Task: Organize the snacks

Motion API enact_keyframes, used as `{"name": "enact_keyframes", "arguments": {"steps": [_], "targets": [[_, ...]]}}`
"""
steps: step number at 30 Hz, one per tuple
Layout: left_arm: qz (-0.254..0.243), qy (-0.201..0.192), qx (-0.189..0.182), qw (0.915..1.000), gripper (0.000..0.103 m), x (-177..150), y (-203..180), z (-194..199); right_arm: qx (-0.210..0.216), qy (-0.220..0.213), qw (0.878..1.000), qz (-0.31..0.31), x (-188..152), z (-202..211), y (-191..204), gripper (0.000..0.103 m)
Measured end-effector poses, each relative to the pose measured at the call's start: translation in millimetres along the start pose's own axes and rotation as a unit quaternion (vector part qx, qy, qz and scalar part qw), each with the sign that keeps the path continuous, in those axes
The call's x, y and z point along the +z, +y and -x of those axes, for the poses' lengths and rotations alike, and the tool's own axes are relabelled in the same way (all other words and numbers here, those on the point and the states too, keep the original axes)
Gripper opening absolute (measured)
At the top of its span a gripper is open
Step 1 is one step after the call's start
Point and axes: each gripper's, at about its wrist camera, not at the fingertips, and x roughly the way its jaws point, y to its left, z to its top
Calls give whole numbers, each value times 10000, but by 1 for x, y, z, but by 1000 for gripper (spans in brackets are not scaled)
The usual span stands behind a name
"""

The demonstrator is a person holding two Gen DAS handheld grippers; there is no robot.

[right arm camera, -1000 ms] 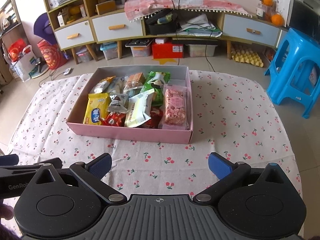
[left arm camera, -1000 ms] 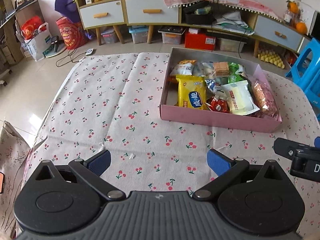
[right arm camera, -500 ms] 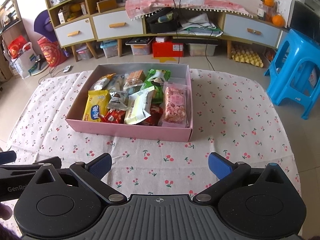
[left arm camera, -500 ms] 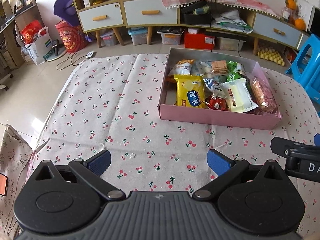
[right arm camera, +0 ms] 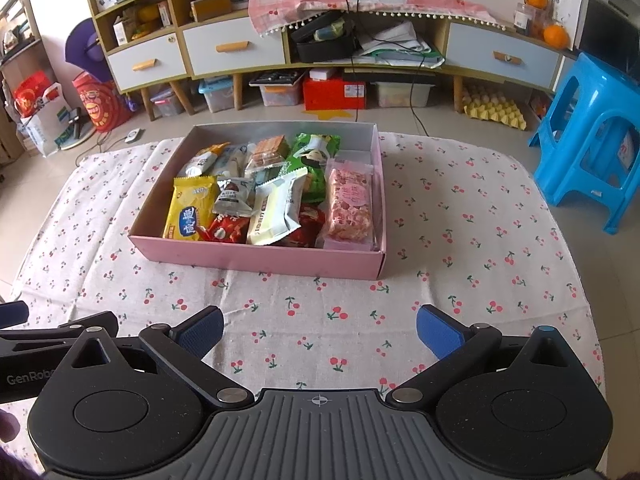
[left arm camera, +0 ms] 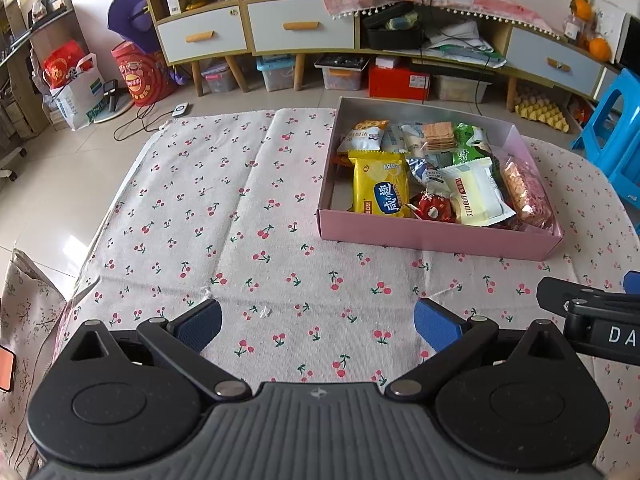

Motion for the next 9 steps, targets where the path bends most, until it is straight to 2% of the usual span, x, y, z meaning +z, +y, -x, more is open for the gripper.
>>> {"name": "enact_keyframes", "arguments": {"steps": [9], "targets": [[-23,16,-4,10000,103,-1,0,0,-13,7,10000,2,-1,0,-1,103]]}}
